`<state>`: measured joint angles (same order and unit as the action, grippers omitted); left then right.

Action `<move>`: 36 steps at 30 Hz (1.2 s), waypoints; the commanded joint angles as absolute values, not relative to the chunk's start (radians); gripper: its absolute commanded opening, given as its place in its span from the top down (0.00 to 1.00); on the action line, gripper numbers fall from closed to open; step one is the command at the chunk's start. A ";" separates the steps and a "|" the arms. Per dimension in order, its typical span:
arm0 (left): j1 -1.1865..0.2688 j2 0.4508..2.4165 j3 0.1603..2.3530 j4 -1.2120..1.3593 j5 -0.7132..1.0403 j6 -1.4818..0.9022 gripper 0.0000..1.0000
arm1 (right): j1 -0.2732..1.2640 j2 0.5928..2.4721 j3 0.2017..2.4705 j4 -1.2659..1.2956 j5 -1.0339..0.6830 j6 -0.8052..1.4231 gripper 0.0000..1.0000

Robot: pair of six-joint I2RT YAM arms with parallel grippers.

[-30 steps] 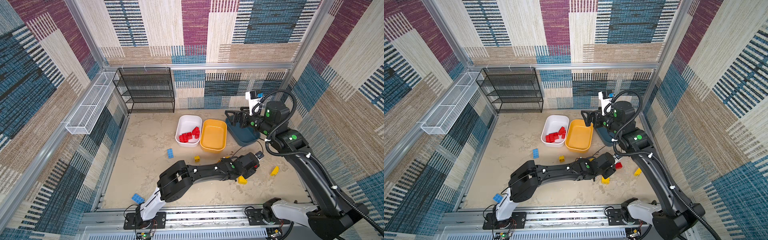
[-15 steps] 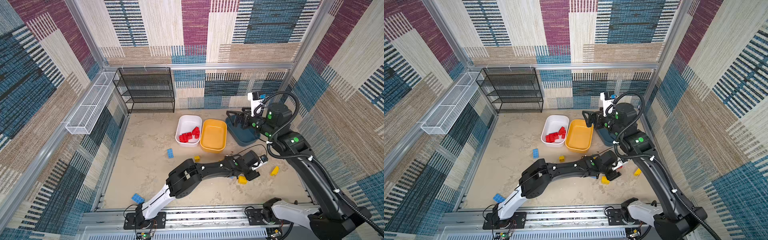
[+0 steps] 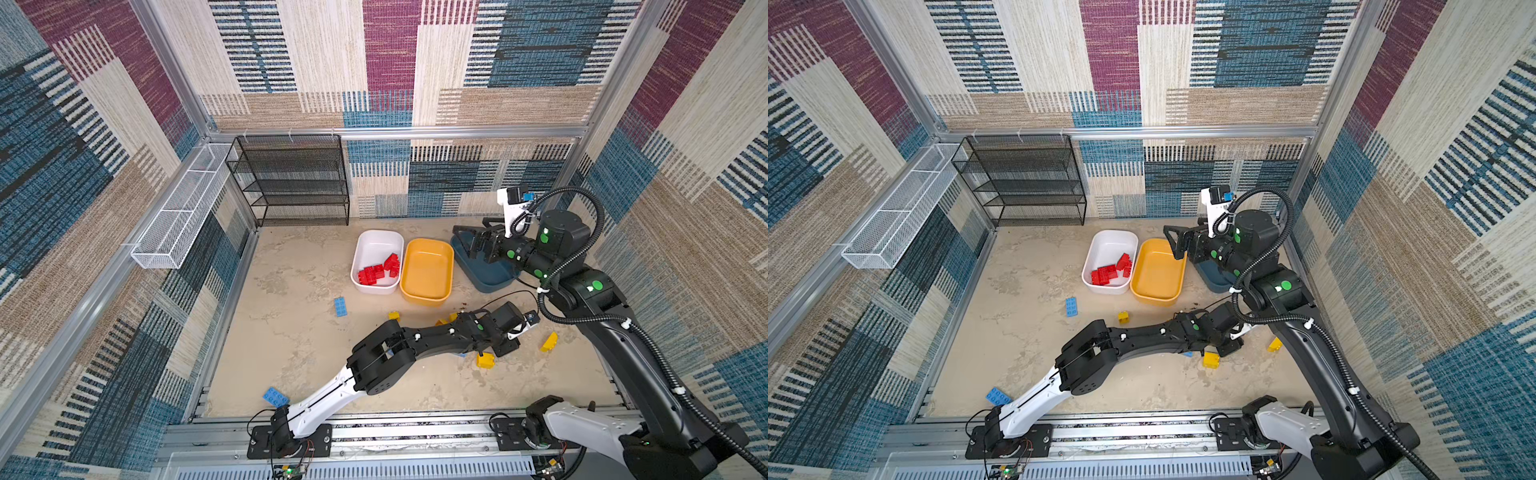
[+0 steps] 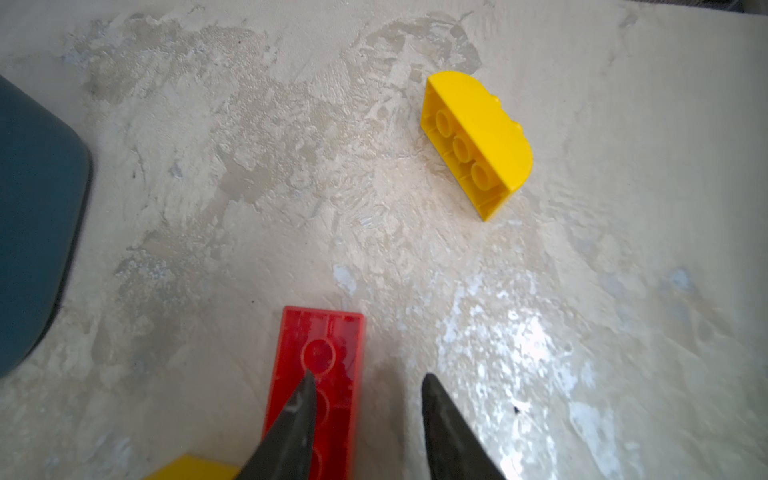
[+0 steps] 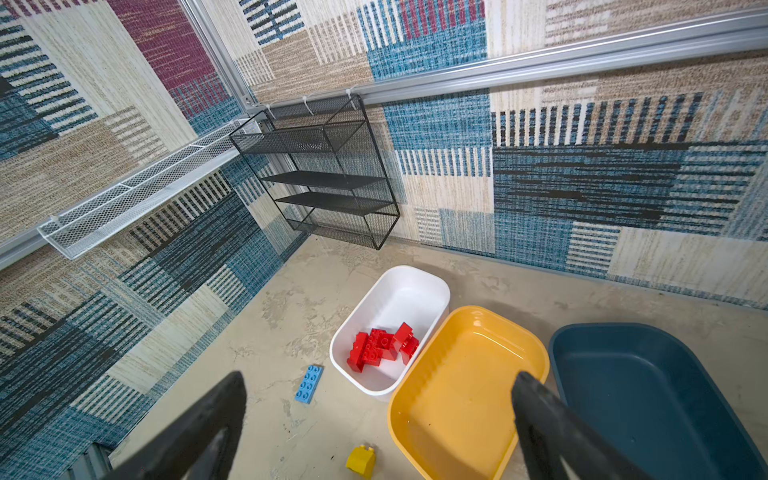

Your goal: Sort the legos into containers by color

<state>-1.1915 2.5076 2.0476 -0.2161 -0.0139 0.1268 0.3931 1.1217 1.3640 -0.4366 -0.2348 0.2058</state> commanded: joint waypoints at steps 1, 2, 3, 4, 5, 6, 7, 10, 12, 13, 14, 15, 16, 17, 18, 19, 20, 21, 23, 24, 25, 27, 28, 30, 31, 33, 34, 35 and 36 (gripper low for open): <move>-1.189 2.521 2.052 -0.256 -0.048 0.140 0.60 | 0.394 1.112 1.362 -0.400 -0.248 0.210 0.00; -1.187 2.522 2.053 -0.255 -0.049 0.140 0.61 | 0.394 1.111 1.360 -0.400 -0.247 0.209 0.00; -1.188 2.521 2.052 -0.256 -0.052 0.141 0.63 | 0.394 1.111 1.361 -0.402 -0.247 0.208 0.00; -1.186 2.521 2.052 -0.255 -0.052 0.139 0.64 | 0.394 1.111 1.361 -0.399 -0.247 0.208 0.00; -1.186 2.522 2.052 -0.255 -0.055 0.140 0.67 | 0.394 1.111 1.361 -0.399 -0.247 0.208 0.00; -1.185 2.521 2.052 -0.255 -0.057 0.140 0.68 | 0.393 1.111 1.359 -0.398 -0.247 0.209 0.00; -1.185 2.520 2.053 -0.254 -0.059 0.140 0.70 | 0.394 1.111 1.360 -0.398 -0.247 0.209 0.00; -1.184 2.510 2.042 -0.246 -0.064 0.137 0.77 | 0.394 1.109 1.358 -0.397 -0.248 0.210 0.00; -1.184 2.499 2.031 -0.235 -0.064 0.136 0.86 | 0.394 1.108 1.356 -0.398 -0.247 0.210 0.00; -1.185 2.492 2.026 -0.232 -0.064 0.136 0.89 | 0.394 1.106 1.356 -0.400 -0.247 0.210 0.00; -1.185 2.487 2.021 -0.228 -0.066 0.137 0.95 | 0.394 1.106 1.357 -0.399 -0.247 0.209 0.00; -1.185 2.483 2.016 -0.225 -0.066 0.137 0.96 | 0.394 1.106 1.355 -0.399 -0.246 0.211 0.00; -1.184 2.479 2.013 -0.224 -0.069 0.139 0.97 | 0.394 1.106 1.355 -0.399 -0.246 0.212 0.00; -1.184 2.475 2.011 -0.224 -0.070 0.140 0.97 | 0.394 1.107 1.355 -0.399 -0.245 0.212 0.00; -1.184 2.470 2.009 -0.224 -0.073 0.141 0.97 | 0.394 1.108 1.355 -0.399 -0.245 0.211 0.00; -1.184 2.464 2.005 -0.223 -0.074 0.142 0.97 | 0.394 1.106 1.353 -0.400 -0.245 0.212 0.00; -1.184 2.458 2.000 -0.221 -0.073 0.144 0.97 | 0.394 1.109 1.354 -0.400 -0.245 0.212 0.00; -1.185 2.448 1.993 -0.217 -0.072 0.143 0.97 | 0.394 1.109 1.354 -0.400 -0.246 0.210 0.00; -1.185 2.434 1.982 -0.213 -0.071 0.144 0.97 | 0.394 1.110 1.356 -0.402 -0.244 0.210 0.00; -1.185 2.426 1.977 -0.213 -0.070 0.143 0.97 | 0.394 1.111 1.358 -0.402 -0.244 0.210 0.00; -1.185 2.419 1.975 -0.215 -0.071 0.142 0.97 | 0.394 1.111 1.360 -0.404 -0.244 0.209 0.00; -1.183 2.400 1.965 -0.212 -0.071 0.135 0.96 | 0.394 1.112 1.363 -0.405 -0.242 0.209 0.00; -1.181 2.390 1.958 -0.209 -0.072 0.126 0.95 | 0.394 1.113 1.364 -0.405 -0.242 0.208 0.00; -1.178 2.364 1.940 -0.197 -0.072 0.108 0.90 | 0.394 1.114 1.365 -0.407 -0.244 0.207 0.00; -1.176 2.353 1.932 -0.191 -0.072 0.101 0.87 | 0.394 1.114 1.365 -0.407 -0.244 0.207 0.00; -1.171 2.341 1.932 -0.193 -0.071 0.083 0.77 | 0.394 1.117 1.364 -0.407 -0.243 0.207 0.00; -1.168 2.344 1.943 -0.205 -0.068 0.074 0.71 | 0.394 1.118 1.364 -0.408 -0.245 0.208 0.00; -1.165 2.354 1.962 -0.224 -0.060 0.067 0.65 | 0.394 1.117 1.364 -0.405 -0.245 0.207 0.00; -1.161 2.364 1.977 -0.239 -0.058 0.062 0.60 | 0.394 1.118 1.364 -0.405 -0.247 0.208 0.00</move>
<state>-1.1698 2.3547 1.9488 -0.2150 -0.0719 0.1032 0.3931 1.1160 1.3563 -0.4305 -0.2356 0.2054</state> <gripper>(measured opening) 0.366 0.999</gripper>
